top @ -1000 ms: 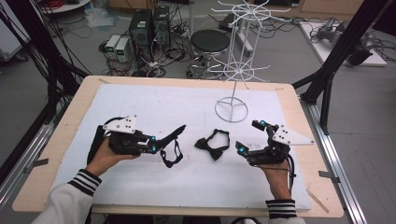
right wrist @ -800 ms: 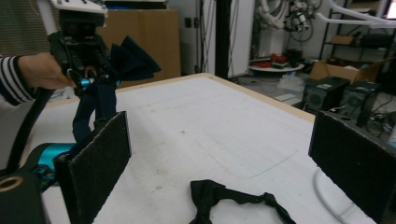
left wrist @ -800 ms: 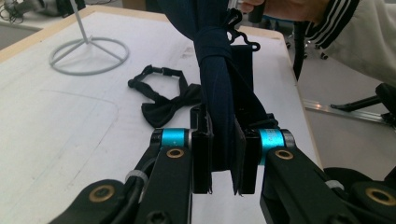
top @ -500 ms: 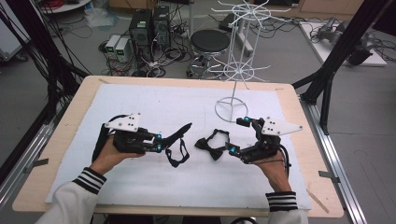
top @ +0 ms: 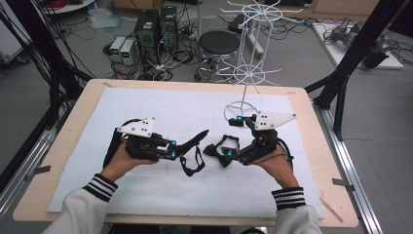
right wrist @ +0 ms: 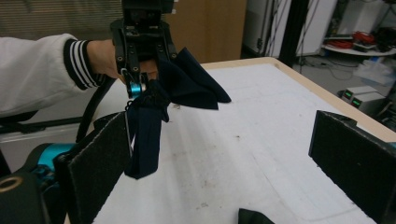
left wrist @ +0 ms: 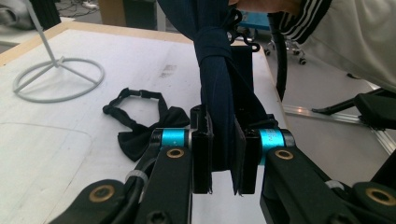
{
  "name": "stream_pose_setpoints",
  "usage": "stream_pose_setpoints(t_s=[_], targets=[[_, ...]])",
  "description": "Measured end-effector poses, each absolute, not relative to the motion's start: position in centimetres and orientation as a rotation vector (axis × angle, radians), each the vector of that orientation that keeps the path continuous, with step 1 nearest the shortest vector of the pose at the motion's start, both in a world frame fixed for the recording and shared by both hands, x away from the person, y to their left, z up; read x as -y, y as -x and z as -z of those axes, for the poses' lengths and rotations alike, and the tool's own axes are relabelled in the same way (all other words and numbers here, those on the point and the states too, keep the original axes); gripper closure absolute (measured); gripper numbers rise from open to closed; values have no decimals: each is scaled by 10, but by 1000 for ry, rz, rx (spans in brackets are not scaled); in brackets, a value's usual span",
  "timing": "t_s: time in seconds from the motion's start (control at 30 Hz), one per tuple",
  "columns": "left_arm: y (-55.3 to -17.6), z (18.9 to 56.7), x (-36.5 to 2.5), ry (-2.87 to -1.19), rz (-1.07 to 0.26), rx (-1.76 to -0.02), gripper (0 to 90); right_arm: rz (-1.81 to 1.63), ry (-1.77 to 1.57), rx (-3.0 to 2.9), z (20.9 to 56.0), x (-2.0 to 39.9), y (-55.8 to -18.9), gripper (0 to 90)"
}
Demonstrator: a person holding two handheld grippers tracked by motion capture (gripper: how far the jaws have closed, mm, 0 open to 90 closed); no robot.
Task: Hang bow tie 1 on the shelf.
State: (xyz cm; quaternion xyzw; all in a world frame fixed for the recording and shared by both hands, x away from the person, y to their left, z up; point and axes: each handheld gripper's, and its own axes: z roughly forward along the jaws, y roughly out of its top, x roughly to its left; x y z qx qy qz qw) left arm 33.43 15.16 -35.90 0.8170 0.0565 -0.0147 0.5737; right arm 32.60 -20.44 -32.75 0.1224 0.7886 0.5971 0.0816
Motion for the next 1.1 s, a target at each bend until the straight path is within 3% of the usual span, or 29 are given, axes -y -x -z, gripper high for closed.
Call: stream_pose_setpoints(t_s=[0.3, 0.4, 0.57, 0.77, 1.1], targets=[[-337, 358, -143, -1909, 65, -104, 803, -1721, -225, -2466, 322, 178, -334, 63], [-337, 358, -140, -1923, 74, -94, 803, -1694, -157, -2468, 319, 173, -336, 160], [-337, 358, -139, -1926, 77, -84, 803, -1717, -134, -2499, 320, 170, -339, 180], [-336, 358, -139, -1931, 80, -82, 803, -1727, -82, -2527, 319, 170, -339, 327], [-337, 359, -139, -1927, 80, -88, 803, -1719, -37, -2519, 317, 168, -340, 468]])
